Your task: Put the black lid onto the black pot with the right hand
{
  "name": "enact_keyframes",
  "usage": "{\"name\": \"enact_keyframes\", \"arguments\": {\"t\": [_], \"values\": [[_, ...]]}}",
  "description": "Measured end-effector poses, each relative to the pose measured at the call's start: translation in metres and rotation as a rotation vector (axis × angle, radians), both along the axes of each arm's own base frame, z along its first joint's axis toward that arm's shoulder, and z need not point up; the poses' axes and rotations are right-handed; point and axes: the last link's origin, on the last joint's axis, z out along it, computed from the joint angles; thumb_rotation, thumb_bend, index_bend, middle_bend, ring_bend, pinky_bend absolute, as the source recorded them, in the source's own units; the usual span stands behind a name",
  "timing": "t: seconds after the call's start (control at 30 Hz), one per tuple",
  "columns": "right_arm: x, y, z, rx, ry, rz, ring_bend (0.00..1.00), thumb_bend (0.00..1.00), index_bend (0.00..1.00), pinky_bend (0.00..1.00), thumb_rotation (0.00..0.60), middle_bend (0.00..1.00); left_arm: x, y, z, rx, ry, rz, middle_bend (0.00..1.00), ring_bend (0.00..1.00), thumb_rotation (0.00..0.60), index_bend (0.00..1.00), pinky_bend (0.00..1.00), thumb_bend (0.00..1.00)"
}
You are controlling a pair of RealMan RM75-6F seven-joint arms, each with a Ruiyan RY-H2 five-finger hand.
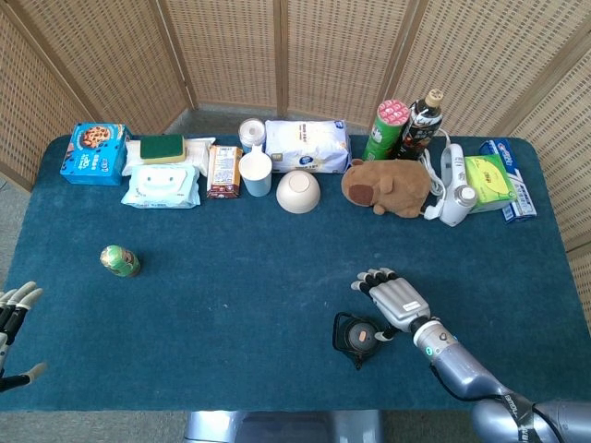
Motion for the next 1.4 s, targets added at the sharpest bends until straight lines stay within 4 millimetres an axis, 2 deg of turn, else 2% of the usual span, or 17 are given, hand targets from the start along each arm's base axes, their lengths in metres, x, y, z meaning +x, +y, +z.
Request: {"name": "enact_keyframes", "arguments": {"t": [0.4, 0.9, 1.17, 1.4], "values": [[0.006, -0.005, -0.002, -0.004, -0.037, -0.002, 0.08, 0.22, 0.14, 0.0, 0.6, 0.09, 0.001, 0.0, -0.001, -0.004, 0.002, -0.002, 0.0, 0.0, 0.6, 0.0, 0.0, 0.08], [0.005, -0.011, -0.007, -0.007, -0.031, -0.025, 0.08, 0.22, 0.14, 0.0, 0.6, 0.09, 0.0, 0.0, 0.001, 0.0, -0.004, -0.001, 0.0, 0.0, 0.6, 0.0, 0.0, 0.08], [0.009, -0.008, 0.009, -0.026, -0.036, -0.016, 0.08, 0.22, 0.14, 0.0, 0.6, 0.09, 0.0, 0.0, 0.001, -0.001, -0.004, -0.001, 0.0, 0.0, 0.6, 0.0, 0.0, 0.08], [0.003, -0.009, 0.034, -0.089, -0.015, 0.012, 0.11, 0.24, 0.15, 0.04, 0.6, 0.11, 0.0, 0.0, 0.001, -0.002, -0.006, -0.004, 0.0, 0.0, 0.6, 0.0, 0.0, 0.08]]}}
